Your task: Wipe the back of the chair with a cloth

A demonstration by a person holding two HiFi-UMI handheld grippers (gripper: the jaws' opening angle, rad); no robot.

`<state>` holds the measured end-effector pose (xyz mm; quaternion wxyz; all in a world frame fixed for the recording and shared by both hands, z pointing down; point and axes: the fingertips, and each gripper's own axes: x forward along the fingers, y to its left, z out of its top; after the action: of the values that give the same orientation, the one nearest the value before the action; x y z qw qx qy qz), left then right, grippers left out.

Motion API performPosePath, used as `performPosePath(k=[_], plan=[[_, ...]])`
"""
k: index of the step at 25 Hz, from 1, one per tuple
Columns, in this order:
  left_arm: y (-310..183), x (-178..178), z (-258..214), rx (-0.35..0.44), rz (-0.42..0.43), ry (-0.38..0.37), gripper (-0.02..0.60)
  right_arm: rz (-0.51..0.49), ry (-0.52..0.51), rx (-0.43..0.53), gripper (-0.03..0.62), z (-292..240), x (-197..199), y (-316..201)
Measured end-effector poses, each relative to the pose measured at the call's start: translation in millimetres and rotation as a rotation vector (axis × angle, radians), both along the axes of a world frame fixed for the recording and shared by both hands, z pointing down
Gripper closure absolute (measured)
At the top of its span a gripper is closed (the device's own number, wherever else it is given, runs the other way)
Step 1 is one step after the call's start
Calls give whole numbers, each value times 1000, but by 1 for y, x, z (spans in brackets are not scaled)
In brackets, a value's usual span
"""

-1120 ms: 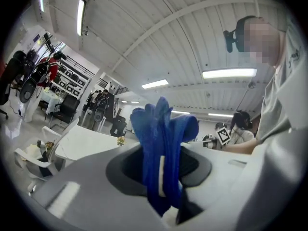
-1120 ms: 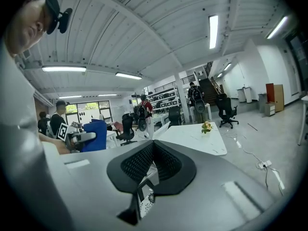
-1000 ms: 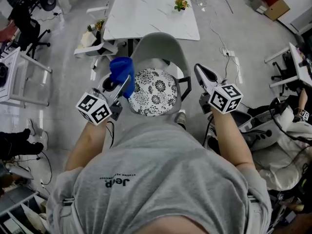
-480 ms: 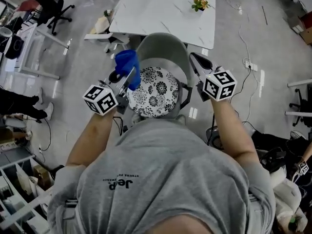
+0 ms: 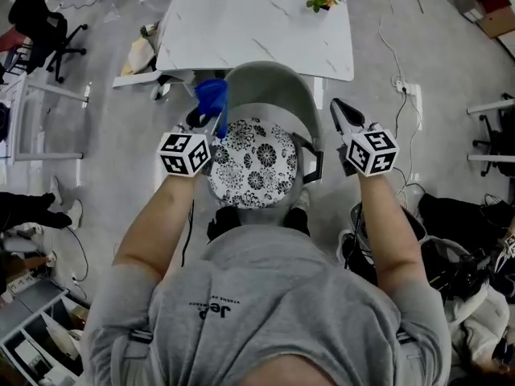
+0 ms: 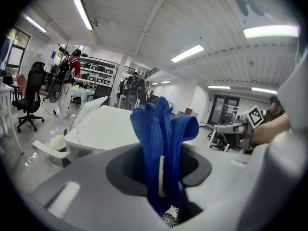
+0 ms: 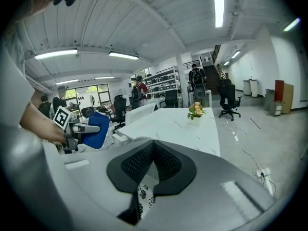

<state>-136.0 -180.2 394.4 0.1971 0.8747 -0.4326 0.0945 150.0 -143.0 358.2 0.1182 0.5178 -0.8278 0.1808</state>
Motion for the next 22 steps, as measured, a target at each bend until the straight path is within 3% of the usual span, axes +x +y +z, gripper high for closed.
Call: performPosePath(k=[5, 13, 16, 22], plan=[[-50, 9, 59, -31, -84, -44, 396, 48, -7, -35, 597, 46, 21, -22], [-99, -7, 130, -71, -265, -137, 396, 79, -26, -56, 597, 97, 40, -50], [-108, -4, 146, -72, -305, -176, 396, 80, -35, -66, 597, 109, 44, -53], [-115, 1, 153, -58, -392, -184, 396, 86, -79, -92, 597, 129, 54, -48]])
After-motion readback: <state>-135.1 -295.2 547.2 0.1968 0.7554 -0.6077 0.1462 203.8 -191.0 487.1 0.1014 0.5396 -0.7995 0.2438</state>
